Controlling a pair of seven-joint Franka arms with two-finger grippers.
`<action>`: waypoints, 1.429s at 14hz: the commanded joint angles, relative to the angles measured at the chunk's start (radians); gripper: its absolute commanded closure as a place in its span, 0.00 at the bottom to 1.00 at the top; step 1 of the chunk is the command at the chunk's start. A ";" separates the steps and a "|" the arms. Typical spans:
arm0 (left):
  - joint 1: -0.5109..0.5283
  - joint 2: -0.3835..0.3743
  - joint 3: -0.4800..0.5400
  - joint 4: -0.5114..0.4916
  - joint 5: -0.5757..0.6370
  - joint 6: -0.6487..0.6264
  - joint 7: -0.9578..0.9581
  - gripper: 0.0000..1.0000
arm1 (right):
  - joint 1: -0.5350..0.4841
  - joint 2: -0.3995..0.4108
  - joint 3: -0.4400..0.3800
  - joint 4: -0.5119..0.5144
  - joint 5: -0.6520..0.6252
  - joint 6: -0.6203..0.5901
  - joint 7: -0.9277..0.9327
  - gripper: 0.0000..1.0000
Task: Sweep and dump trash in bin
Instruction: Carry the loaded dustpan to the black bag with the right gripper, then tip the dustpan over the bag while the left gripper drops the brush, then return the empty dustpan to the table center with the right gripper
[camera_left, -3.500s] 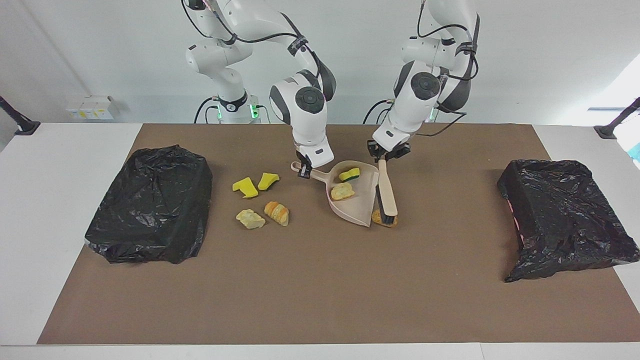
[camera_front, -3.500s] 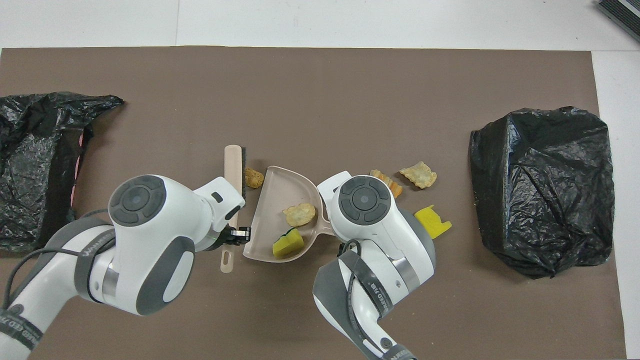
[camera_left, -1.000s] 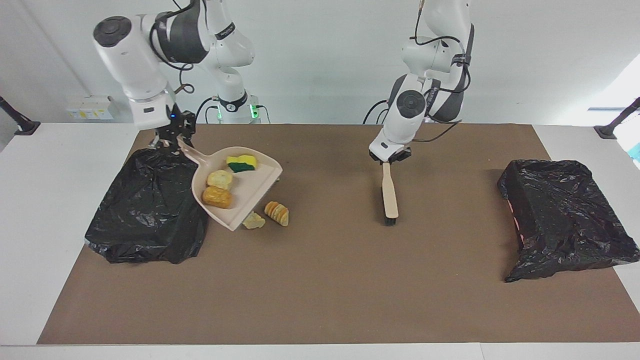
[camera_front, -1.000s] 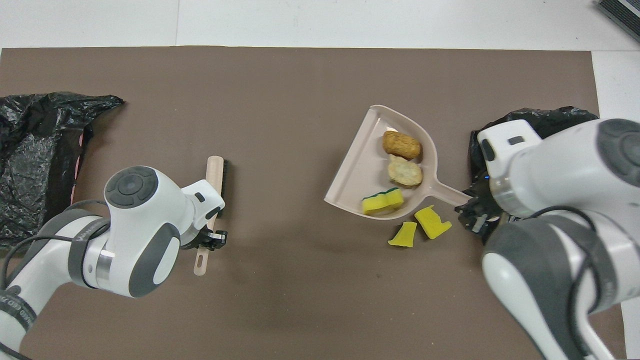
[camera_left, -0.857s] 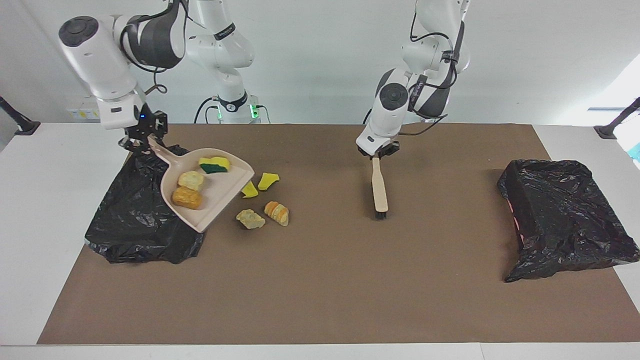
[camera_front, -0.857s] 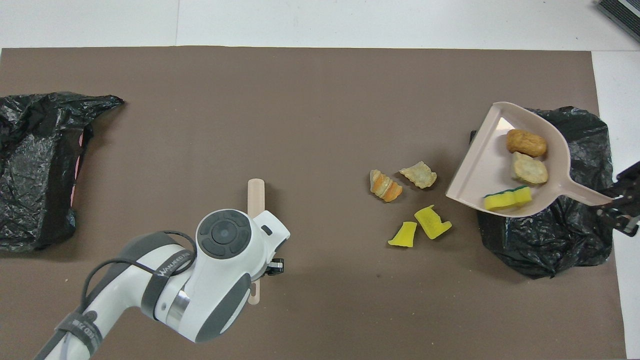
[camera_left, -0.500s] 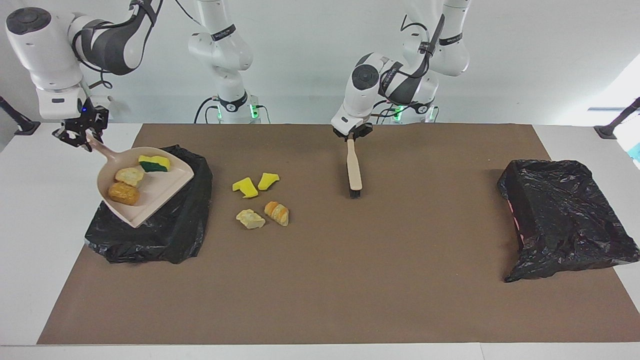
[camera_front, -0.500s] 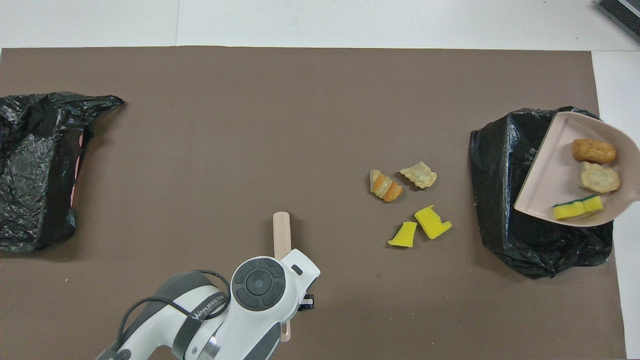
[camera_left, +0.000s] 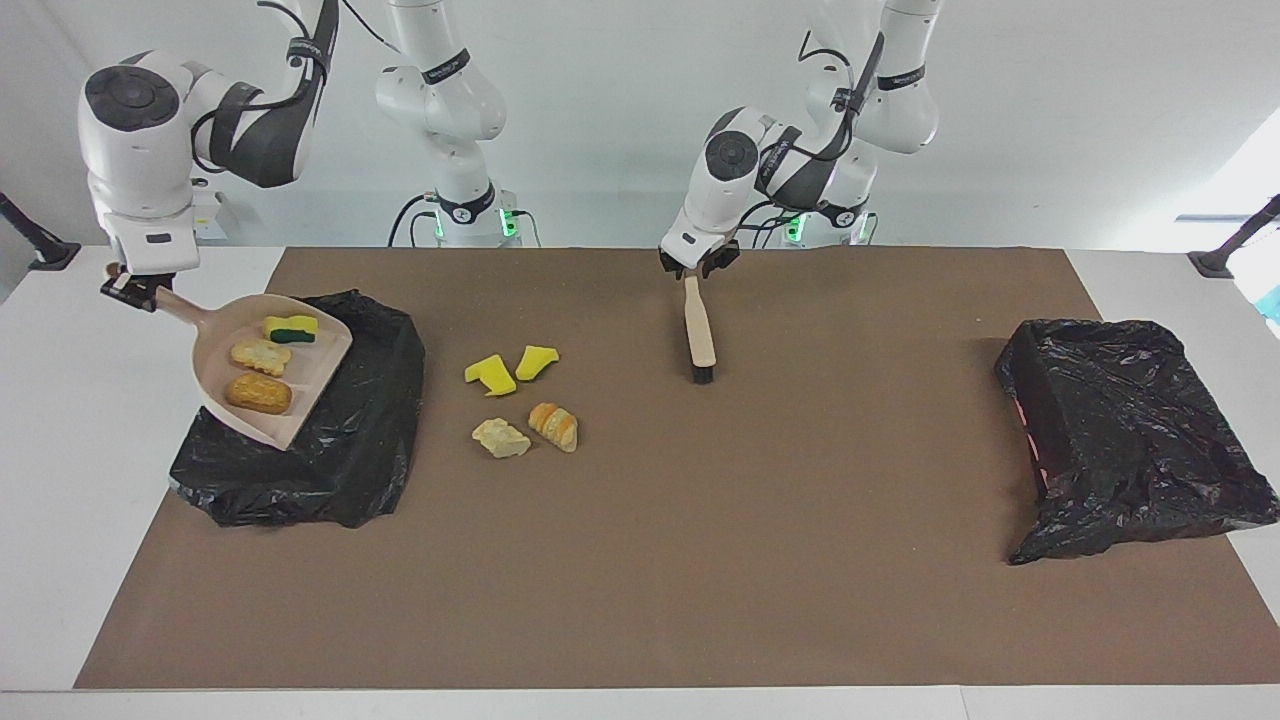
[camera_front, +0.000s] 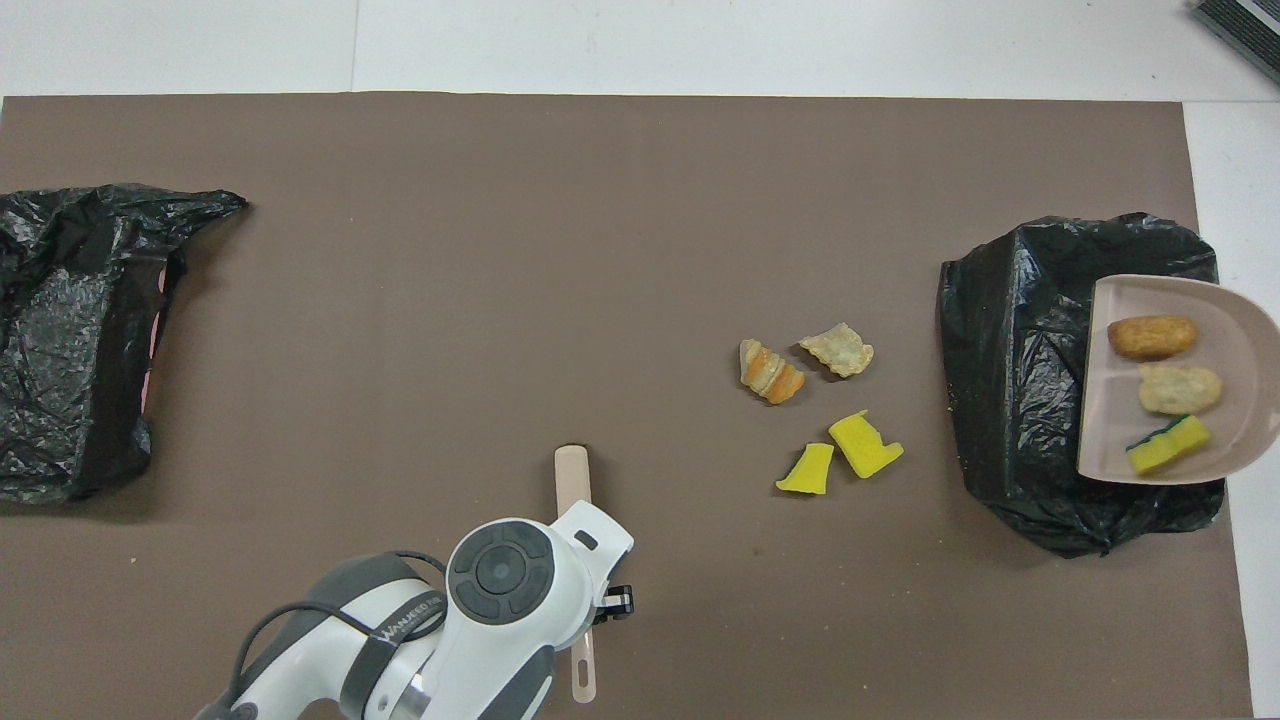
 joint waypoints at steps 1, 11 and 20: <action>0.096 0.024 0.002 0.062 0.008 -0.003 0.070 0.00 | 0.026 0.020 0.001 0.048 -0.060 -0.016 -0.084 1.00; 0.505 0.127 0.002 0.390 0.175 -0.130 0.439 0.00 | 0.247 0.045 0.001 0.157 -0.338 -0.255 0.047 1.00; 0.691 0.130 0.003 0.692 0.297 -0.498 0.750 0.00 | 0.555 0.037 0.010 0.307 -0.263 -0.757 0.392 1.00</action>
